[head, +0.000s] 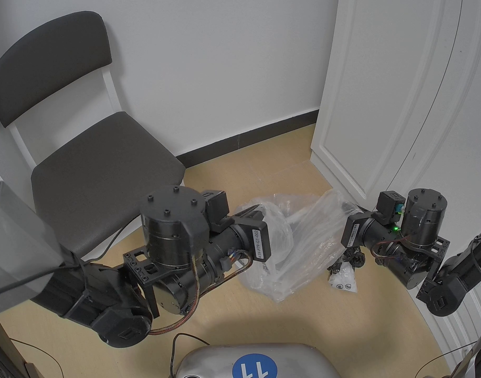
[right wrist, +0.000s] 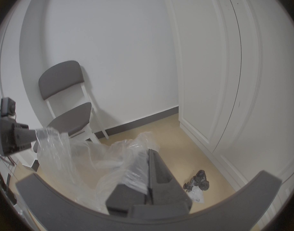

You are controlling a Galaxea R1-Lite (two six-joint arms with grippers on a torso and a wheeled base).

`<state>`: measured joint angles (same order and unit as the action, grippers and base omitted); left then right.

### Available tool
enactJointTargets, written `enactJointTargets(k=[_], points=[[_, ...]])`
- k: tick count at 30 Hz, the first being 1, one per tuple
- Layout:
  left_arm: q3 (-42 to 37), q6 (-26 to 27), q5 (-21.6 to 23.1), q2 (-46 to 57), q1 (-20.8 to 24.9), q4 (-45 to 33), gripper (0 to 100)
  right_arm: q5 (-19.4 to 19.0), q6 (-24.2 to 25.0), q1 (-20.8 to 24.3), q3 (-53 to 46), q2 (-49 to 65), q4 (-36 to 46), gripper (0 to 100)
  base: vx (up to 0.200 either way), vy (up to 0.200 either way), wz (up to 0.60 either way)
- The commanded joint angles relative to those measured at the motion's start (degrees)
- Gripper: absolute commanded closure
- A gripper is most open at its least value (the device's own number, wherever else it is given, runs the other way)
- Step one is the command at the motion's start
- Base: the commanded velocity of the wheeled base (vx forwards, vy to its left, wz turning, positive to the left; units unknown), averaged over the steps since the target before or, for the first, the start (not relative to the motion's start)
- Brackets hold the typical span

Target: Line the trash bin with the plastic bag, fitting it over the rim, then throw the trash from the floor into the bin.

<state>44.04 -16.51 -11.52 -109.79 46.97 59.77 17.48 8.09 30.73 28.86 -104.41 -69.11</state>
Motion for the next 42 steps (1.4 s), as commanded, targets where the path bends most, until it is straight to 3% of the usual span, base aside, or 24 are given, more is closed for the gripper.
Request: enactJointTargets(k=[1, 7, 29, 42], points=[[1.39, -0.28, -0.08, -3.41, -1.27, 0.35, 100, 0.01, -0.10, -1.03, 0.41, -5.71, -3.58, 100, 0.000, 0.000, 0.00], [3.24, -2.04, -0.17, -5.52, -1.97, 0.35, 100, 0.01, -0.18, -1.55, 0.68, -10.20, -7.88, 100, 0.000, 0.000, 0.00], [6.67, -3.09, -0.08, -13.87, -4.17, 0.52, 100, -0.08, -0.01, -3.66, 4.02, -17.49, -7.80, 100, 0.000, 0.000, 0.00], [11.68, -5.91, -0.17, -18.18, -7.60, 0.52, 100, 0.54, 5.00, -4.37, 12.01, -25.49, -7.62, 100, 0.000, 0.000, 0.00]])
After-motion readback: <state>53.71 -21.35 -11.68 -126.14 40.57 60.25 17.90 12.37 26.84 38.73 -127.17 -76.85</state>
